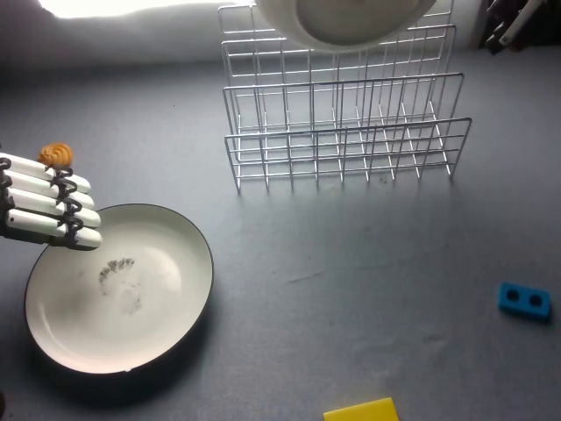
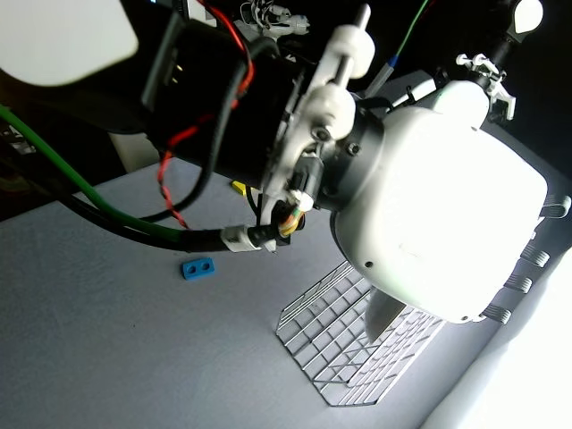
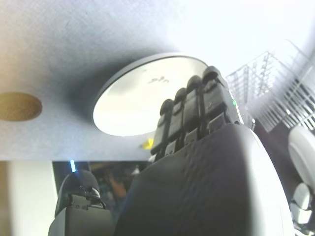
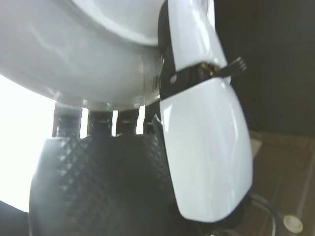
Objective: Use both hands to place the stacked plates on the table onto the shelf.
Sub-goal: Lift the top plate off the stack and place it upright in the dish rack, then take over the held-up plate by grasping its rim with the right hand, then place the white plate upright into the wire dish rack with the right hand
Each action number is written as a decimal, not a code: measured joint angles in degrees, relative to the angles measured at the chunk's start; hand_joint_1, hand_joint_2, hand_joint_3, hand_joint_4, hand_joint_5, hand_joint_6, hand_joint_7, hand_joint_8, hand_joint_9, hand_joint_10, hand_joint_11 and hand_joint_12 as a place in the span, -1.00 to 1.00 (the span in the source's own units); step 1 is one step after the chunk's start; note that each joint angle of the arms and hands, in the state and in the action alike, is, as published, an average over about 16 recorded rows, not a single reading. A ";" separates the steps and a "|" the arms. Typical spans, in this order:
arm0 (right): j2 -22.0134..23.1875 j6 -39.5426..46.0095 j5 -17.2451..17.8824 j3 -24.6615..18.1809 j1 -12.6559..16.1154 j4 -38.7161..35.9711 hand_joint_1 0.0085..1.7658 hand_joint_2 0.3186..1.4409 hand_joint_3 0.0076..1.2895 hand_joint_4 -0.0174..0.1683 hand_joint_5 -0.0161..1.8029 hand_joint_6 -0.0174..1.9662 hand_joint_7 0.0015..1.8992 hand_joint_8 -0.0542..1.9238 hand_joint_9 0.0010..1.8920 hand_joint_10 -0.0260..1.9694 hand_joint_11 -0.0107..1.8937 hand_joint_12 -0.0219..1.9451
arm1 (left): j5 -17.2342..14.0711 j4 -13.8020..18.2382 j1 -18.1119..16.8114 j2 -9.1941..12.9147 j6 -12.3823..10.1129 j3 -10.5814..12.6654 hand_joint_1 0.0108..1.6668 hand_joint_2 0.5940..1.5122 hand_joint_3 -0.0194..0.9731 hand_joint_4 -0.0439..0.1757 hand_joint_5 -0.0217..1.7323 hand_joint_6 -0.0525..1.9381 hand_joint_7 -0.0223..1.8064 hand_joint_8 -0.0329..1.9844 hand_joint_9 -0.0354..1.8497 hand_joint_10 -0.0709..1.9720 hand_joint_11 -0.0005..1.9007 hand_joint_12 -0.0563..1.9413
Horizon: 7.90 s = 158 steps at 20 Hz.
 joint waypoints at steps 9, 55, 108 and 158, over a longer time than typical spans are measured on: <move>-3.95 -1.90 0.31 4.24 -3.07 0.18 0.54 0.22 -0.99 -0.85 0.01 0.01 0.11 -0.17 0.19 -0.41 -0.05 0.03 | 0.60 -0.01 1.37 -0.36 -0.61 0.17 -1.00 -0.08 -0.92 -0.59 -0.95 -0.93 -0.96 -0.96 -0.94 -0.92 -0.98 -0.96; -8.92 -4.96 2.66 9.21 -10.28 0.22 0.45 0.33 -0.99 -0.88 -0.07 -0.02 0.01 -0.03 -0.03 0.02 -0.19 0.14 | 3.86 -3.05 10.68 -2.23 -2.63 0.92 -1.00 -0.07 -0.92 -0.65 -0.98 -0.97 -0.96 -0.96 -0.99 -0.97 -0.98 -0.95; -22.97 -83.78 10.05 -2.56 -20.85 28.30 0.28 0.03 -0.99 -0.78 -0.96 -0.96 -0.99 -0.92 -0.99 -0.96 -0.97 -0.94 | 2.53 -15.45 20.14 -3.37 -9.07 1.01 -1.00 -0.08 -0.92 -0.69 -0.99 -0.99 -0.97 -0.97 -0.99 -0.99 -0.99 -0.97; -24.74 -88.18 12.90 -3.44 -20.24 30.70 0.39 0.12 -0.99 -0.81 -0.05 -0.18 0.04 -0.19 0.29 -0.91 -0.12 0.01 | -0.60 -5.20 -5.56 0.32 -15.21 5.64 -1.00 -0.07 -0.92 -0.62 -0.96 -0.94 -0.95 -0.96 -0.94 -0.99 -0.98 -0.93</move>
